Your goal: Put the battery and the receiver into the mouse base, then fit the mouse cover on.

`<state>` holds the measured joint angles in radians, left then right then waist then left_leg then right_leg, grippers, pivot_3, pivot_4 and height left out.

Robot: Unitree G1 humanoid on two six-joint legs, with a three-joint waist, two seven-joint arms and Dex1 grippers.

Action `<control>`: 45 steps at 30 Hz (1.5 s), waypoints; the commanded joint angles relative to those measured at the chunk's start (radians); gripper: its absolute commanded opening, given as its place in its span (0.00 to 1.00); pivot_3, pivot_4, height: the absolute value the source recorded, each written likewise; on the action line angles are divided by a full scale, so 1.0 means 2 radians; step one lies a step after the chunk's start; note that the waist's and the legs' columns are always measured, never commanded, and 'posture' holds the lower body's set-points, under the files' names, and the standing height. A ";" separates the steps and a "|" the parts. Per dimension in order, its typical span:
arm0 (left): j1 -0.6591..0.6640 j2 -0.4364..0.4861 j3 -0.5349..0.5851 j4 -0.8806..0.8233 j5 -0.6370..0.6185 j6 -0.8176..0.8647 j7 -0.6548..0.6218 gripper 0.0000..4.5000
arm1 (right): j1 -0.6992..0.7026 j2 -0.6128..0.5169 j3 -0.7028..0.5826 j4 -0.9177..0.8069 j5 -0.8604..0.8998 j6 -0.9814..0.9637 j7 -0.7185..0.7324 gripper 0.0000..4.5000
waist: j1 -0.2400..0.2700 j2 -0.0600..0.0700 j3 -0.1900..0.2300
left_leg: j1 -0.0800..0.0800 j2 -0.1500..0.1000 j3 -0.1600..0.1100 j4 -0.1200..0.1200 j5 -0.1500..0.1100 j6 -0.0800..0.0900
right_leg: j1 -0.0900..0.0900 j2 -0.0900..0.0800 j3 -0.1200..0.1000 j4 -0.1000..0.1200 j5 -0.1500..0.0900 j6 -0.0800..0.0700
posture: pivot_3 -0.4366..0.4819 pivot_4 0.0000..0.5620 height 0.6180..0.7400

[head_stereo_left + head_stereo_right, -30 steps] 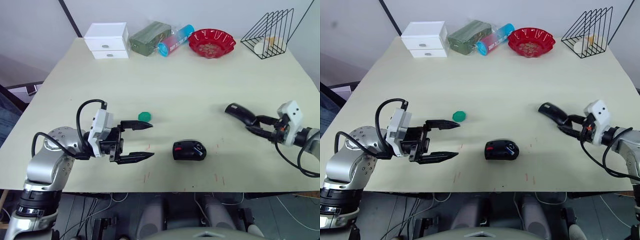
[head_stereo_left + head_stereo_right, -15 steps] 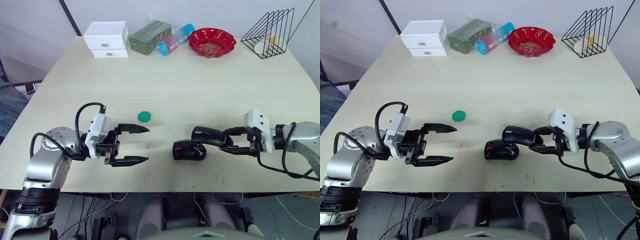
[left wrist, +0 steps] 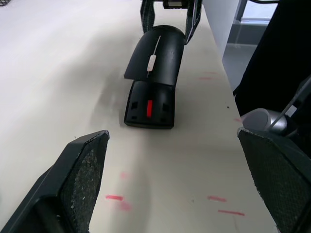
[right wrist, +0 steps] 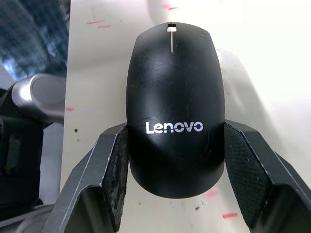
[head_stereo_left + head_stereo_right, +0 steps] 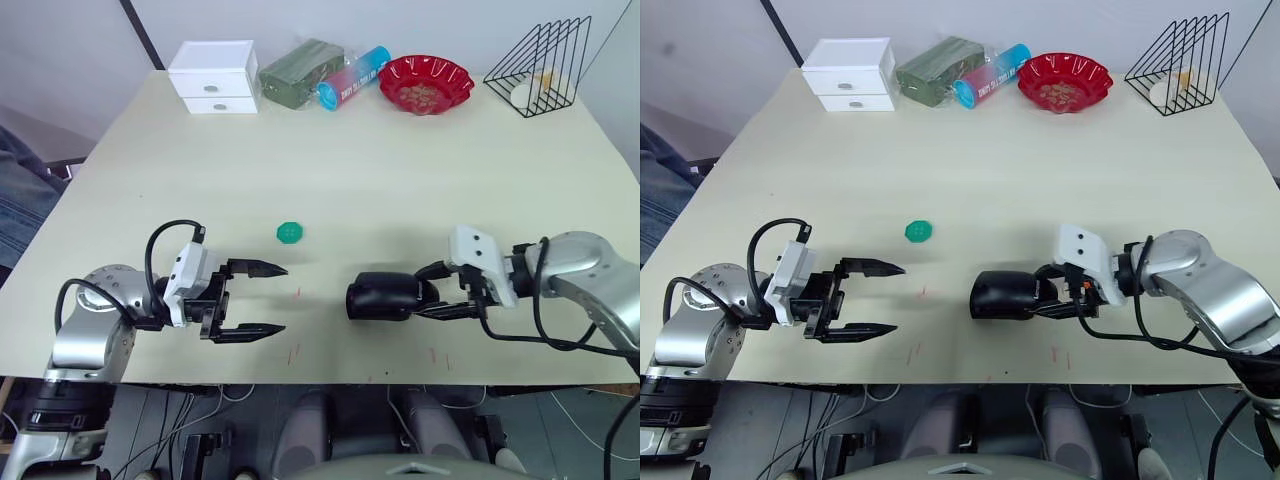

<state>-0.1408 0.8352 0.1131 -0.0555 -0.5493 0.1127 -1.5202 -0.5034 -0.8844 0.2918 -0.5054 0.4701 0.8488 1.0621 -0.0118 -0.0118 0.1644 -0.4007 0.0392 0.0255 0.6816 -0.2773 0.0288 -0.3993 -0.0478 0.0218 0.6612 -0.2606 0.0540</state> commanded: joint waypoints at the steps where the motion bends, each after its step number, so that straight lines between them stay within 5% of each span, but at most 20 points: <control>1: 0.002 0.003 0.007 -0.004 0.000 -0.013 -0.005 1.00 | -0.031 0.001 0.026 -0.018 -0.014 0.020 -0.002 0.51 | 0.000 0.000 0.000 | 0.000 0.000 0.000 0.000 0.000 0.000 | 0.000 0.000 0.000 0.000 0.000 0.000 | 0.48 0.27 1.00; 14: 0.020 -0.010 -0.001 0.006 0.017 -0.044 0.001 1.00 | -0.081 0.023 0.090 0.007 -0.063 0.034 -0.005 0.51 | 0.000 0.000 0.000 | -0.007 0.000 -0.001 0.002 0.000 0.000 | -0.007 0.000 -0.001 0.002 0.000 0.000 | 0.48 0.27 1.00; 45: 0.022 -0.013 -0.005 0.012 0.021 -0.061 -0.001 1.00 | -0.117 0.019 0.123 0.015 -0.104 0.069 0.014 0.51 | 0.000 0.000 0.000 | -0.007 0.000 -0.001 0.002 0.000 0.000 | -0.007 0.000 -0.002 0.001 0.000 0.000 | 0.48 0.27 1.00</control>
<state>-0.1013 0.8100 0.1050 -0.0146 -0.5023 0.0042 -1.5197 -0.7144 -0.8387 0.5442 -0.4513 0.2704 0.9737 1.0885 -0.0115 -0.0118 0.1644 -0.4156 0.0385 0.0229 0.6851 -0.2770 0.0283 -0.4124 -0.0480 0.0184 0.6640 -0.2600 0.0539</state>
